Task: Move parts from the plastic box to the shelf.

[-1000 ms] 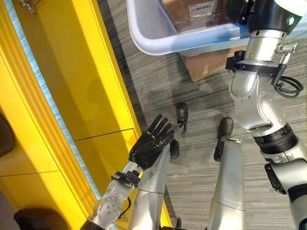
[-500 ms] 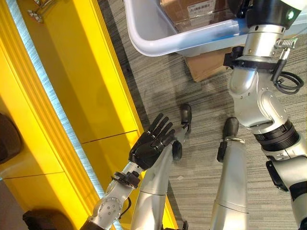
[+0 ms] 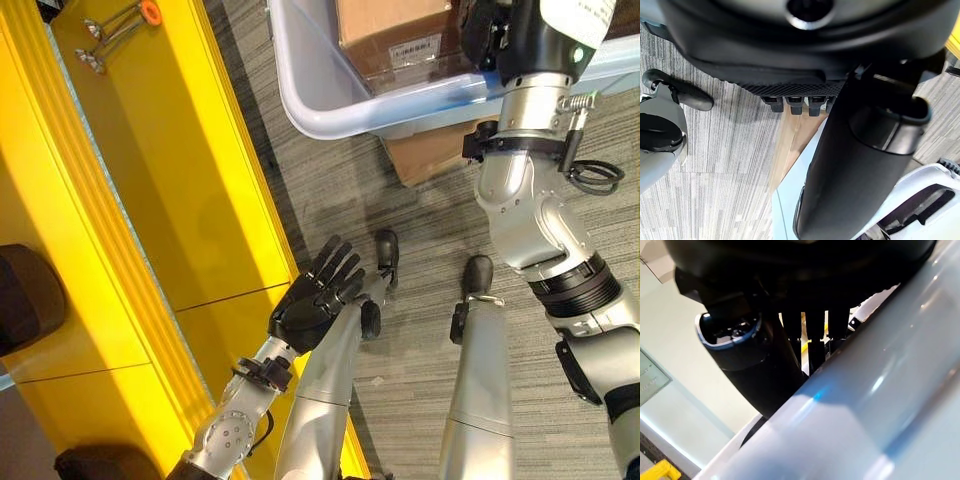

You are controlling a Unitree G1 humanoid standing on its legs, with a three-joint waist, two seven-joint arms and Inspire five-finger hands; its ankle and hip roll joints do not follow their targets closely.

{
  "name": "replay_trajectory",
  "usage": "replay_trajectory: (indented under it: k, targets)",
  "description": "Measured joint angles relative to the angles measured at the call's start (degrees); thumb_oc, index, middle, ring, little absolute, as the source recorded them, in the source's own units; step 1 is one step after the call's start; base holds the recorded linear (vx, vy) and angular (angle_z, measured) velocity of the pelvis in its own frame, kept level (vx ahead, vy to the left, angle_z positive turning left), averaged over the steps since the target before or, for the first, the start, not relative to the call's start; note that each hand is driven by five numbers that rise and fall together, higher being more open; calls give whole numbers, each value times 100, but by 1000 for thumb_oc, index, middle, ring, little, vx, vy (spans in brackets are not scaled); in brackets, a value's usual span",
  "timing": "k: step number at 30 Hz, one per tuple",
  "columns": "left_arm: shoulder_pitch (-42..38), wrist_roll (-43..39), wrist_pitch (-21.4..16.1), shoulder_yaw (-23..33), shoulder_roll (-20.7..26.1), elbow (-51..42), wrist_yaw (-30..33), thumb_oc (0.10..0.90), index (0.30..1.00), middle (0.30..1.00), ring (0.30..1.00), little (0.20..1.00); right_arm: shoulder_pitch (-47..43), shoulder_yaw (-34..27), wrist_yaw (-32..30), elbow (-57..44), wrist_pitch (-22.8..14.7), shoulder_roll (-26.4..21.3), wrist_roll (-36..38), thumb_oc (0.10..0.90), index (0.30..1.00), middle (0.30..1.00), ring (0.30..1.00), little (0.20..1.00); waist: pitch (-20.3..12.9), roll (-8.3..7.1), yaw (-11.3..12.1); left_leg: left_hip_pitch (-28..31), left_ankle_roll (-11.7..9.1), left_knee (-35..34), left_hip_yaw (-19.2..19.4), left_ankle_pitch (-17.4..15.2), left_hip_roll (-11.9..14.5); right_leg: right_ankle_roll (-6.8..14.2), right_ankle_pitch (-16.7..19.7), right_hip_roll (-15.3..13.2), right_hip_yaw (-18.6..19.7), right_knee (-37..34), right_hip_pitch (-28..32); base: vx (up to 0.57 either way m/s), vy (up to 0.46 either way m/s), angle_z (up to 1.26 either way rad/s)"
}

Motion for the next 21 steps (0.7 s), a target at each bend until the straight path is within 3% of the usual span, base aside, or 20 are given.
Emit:
replay_trajectory:
  k: [5, 17, 21]
  targets:
    - [-3, -5, 26, 5, 4, -38, 0, 900, 1000, 1000, 1000, 1000, 326, -30, 336, 190, -265, 2, 439, 400, 300, 300, 300, 300, 0, 0, -23, 507, -26, -206, -26, -2, 11, 28, 24, 11, -47, -308, 542, -56, -81, -5]
    - [-15, -49, 182, 330, 22, -234, -12, 900, 1000, 1000, 1000, 1000, 1320, 242, 1120, -126, -494, 191, 428, 400, 300, 300, 300, 300, 13, -19, -183, 1649, -34, -694, -200, 35, 87, 218, 179, 96, -276, -1032, 1822, -60, -85, -3]
    - [-11, -50, 363, 527, 22, -329, -6, 900, 1000, 1000, 1000, 1000, 1602, 598, 1476, -488, -526, 322, 428, 400, 300, 300, 300, 300, 105, -153, -316, 2124, -69, -855, -219, 35, 157, 193, 223, 172, -288, -1232, 2290, -43, -102, -8]
